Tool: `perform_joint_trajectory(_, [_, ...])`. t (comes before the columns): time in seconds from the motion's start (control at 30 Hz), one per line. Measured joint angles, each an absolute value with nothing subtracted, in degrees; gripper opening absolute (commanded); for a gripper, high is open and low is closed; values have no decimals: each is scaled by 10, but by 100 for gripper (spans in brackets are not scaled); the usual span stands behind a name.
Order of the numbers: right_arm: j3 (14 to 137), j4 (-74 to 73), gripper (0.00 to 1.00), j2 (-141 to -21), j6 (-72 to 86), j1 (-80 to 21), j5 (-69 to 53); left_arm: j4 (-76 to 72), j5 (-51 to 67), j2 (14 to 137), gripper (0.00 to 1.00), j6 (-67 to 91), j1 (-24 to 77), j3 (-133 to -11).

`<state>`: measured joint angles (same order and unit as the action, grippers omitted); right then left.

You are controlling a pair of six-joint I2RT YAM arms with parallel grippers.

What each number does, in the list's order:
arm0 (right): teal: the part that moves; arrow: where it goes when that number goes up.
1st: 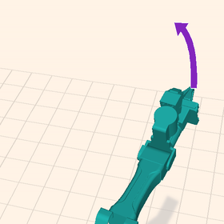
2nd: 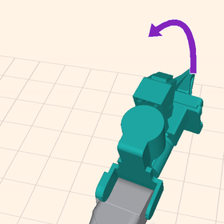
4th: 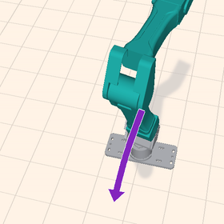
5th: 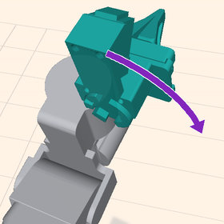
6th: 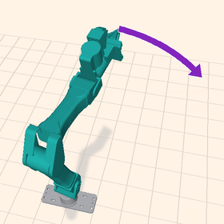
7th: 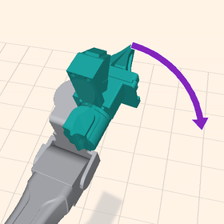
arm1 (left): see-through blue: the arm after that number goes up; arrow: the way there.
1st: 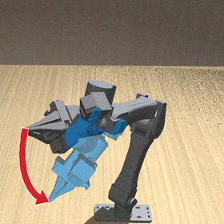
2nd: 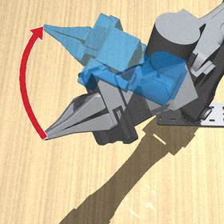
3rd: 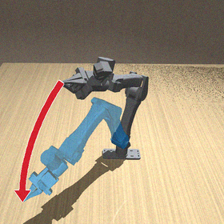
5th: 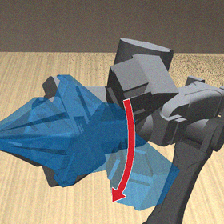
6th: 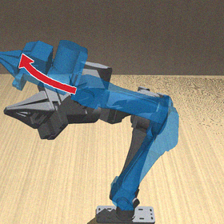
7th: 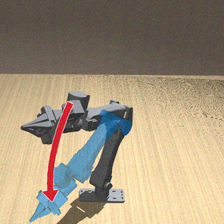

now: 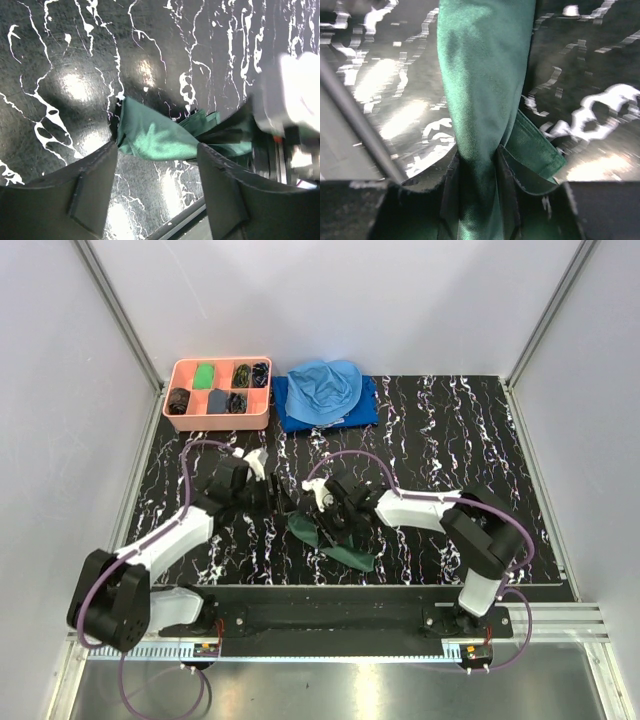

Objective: Fold the napkin, place the utensils inside, and roll it up
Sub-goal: Roll the napkin with the utensil

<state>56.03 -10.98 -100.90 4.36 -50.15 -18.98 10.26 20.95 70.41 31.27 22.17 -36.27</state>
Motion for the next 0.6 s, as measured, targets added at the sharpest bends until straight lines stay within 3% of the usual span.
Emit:
perform_joint_trajectory(0.23, [587,-92,35,-1075,64,-446,-382,84,209,672,73,309,222,-309])
perform_joint_trajectory(0.6, [639,-88,35,-1173,73,-381,-564,23,205,691,67,311,222,-263])
